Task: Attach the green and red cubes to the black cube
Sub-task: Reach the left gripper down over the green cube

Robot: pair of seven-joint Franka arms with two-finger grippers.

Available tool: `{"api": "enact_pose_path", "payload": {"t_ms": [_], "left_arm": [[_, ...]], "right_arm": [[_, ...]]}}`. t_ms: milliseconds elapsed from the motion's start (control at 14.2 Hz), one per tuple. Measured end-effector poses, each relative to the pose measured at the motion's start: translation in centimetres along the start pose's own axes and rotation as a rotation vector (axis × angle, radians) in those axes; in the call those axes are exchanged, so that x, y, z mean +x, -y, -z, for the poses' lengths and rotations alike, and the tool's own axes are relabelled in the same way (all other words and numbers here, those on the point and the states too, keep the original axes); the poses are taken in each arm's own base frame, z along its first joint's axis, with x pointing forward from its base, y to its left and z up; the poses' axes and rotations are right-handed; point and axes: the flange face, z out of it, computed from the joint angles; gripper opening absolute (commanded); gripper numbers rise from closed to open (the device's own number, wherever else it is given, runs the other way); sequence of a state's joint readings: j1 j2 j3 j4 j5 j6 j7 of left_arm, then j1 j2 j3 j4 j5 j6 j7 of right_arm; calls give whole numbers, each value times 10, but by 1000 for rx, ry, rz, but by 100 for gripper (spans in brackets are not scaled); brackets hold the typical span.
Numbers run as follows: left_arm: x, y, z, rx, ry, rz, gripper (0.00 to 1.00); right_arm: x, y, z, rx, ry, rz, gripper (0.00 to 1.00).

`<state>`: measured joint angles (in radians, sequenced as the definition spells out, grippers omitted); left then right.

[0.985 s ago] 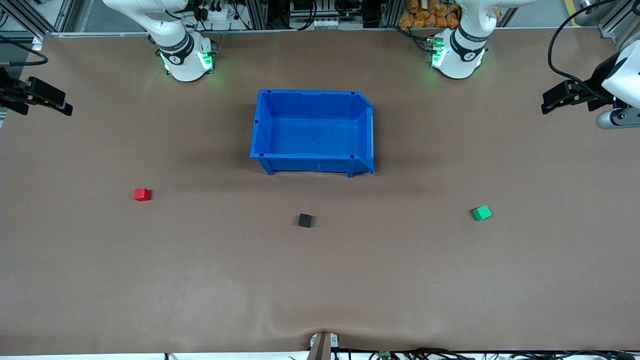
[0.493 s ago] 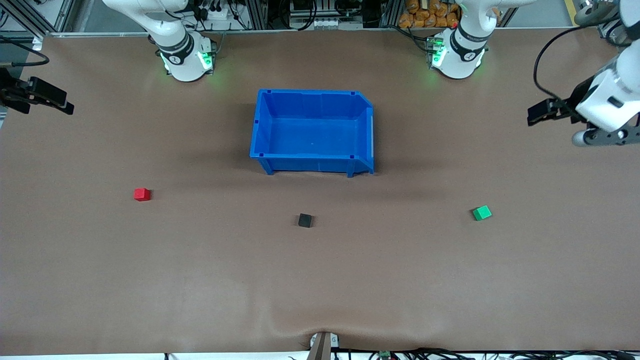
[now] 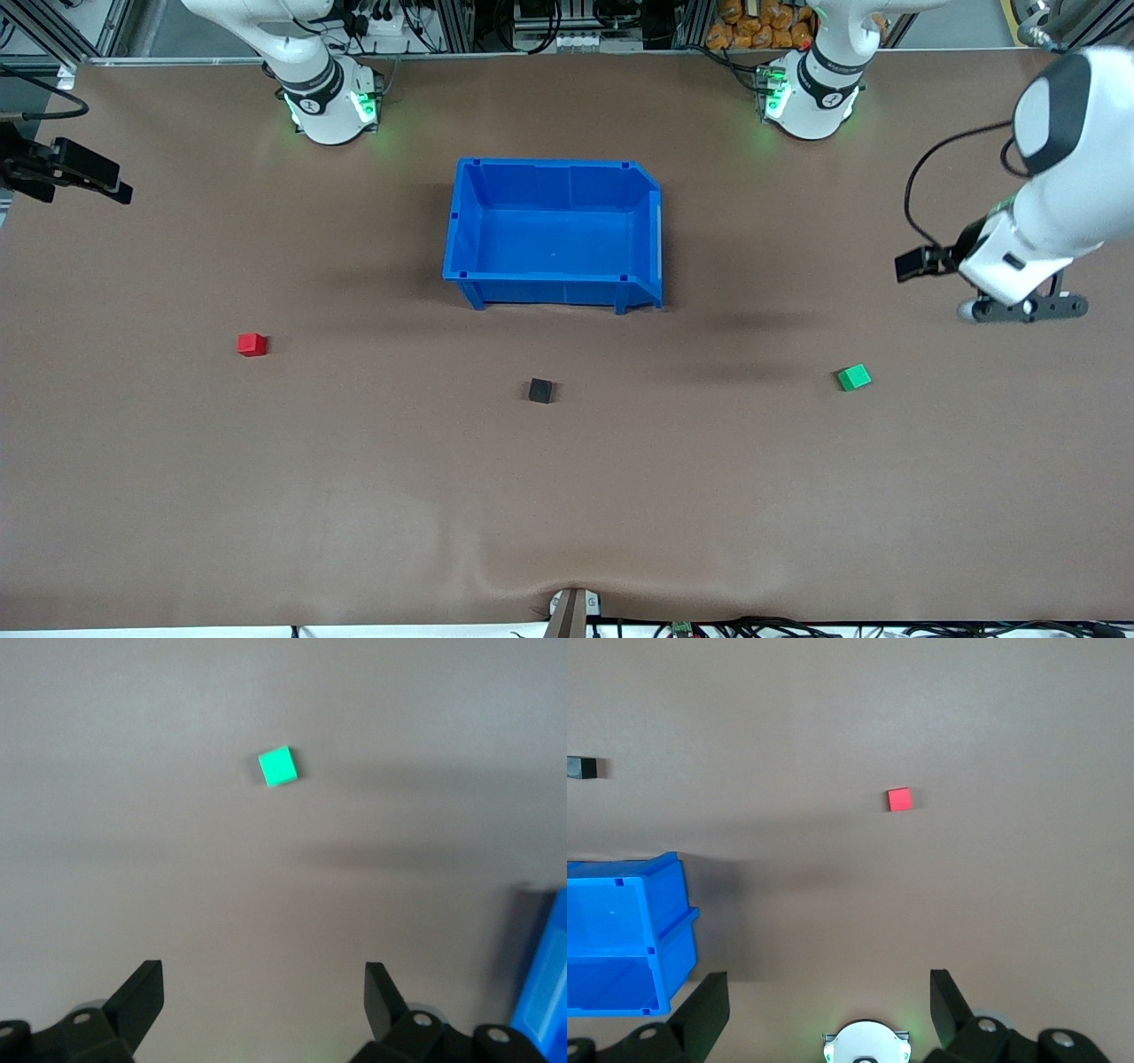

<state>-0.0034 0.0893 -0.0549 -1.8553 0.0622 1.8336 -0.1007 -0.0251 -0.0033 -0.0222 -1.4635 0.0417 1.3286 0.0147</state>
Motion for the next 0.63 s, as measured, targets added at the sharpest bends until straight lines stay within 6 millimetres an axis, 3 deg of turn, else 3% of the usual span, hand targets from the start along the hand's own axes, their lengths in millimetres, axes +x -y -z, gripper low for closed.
{"api": "enact_pose_path", "payload": {"t_ms": [281,633], "left_arm": [[36,4,-66,-12,0,15,100],[56,0,-126,-18,22,94,100]], "right_arm": [[-3,-1,-3,-1,33,-1,100],[-3,-3,-3,0,35,-6,100]]}}
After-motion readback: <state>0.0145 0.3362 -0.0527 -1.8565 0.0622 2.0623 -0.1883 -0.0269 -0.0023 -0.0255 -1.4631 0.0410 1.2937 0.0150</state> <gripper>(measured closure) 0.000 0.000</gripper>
